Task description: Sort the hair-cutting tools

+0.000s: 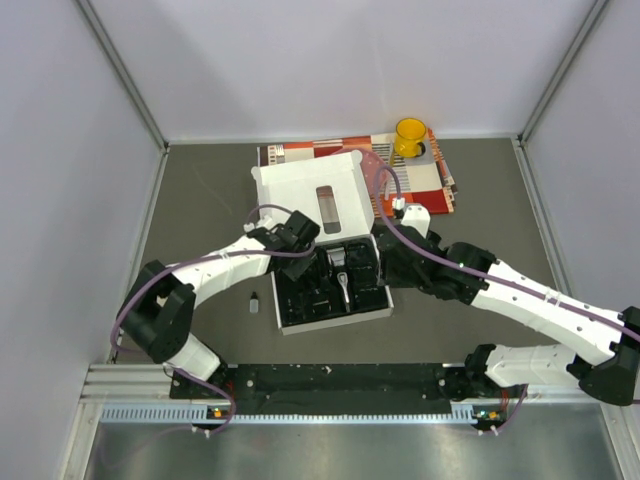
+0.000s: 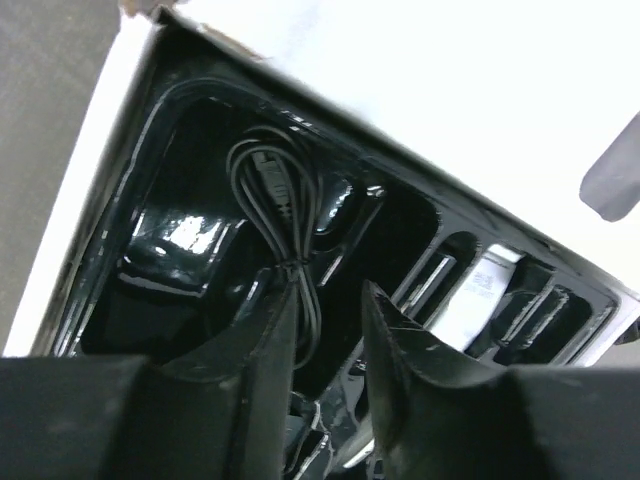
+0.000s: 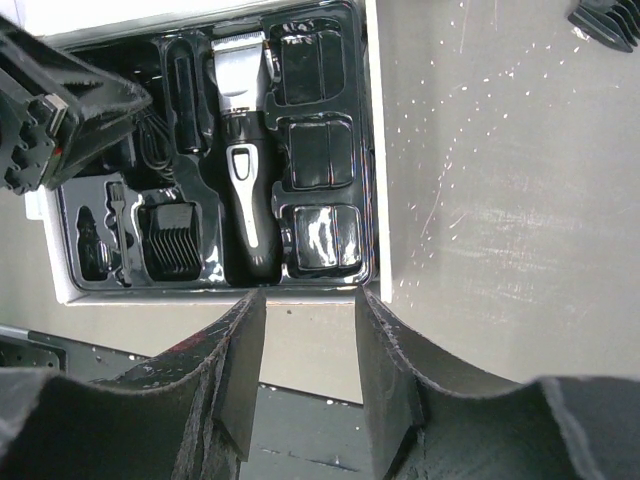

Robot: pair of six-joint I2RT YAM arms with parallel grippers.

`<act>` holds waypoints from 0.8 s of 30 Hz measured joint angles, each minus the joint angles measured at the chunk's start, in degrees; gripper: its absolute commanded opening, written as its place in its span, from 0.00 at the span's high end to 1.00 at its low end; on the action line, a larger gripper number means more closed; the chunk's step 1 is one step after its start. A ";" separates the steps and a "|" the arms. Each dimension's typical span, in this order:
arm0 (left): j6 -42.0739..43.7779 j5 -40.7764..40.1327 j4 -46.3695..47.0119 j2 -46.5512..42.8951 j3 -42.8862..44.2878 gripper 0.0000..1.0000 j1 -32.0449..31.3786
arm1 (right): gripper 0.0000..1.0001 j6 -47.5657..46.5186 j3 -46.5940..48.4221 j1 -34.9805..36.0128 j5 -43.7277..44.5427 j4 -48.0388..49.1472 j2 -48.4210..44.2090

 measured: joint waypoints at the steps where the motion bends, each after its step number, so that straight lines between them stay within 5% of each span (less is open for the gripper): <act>1: 0.52 0.00 -0.37 0.28 0.83 0.44 0.00 | 0.59 -0.02 0.00 0.00 0.00 0.00 0.00; 13: 7.26 -2.58 -4.92 -5.03 4.42 0.29 0.00 | 0.58 -0.02 2.49 -0.02 0.15 -0.90 0.15; 24: 25.79 -11.43 -7.34 -30.03 -0.76 0.27 1.16 | 0.59 0.35 9.09 0.98 -1.14 -0.94 10.40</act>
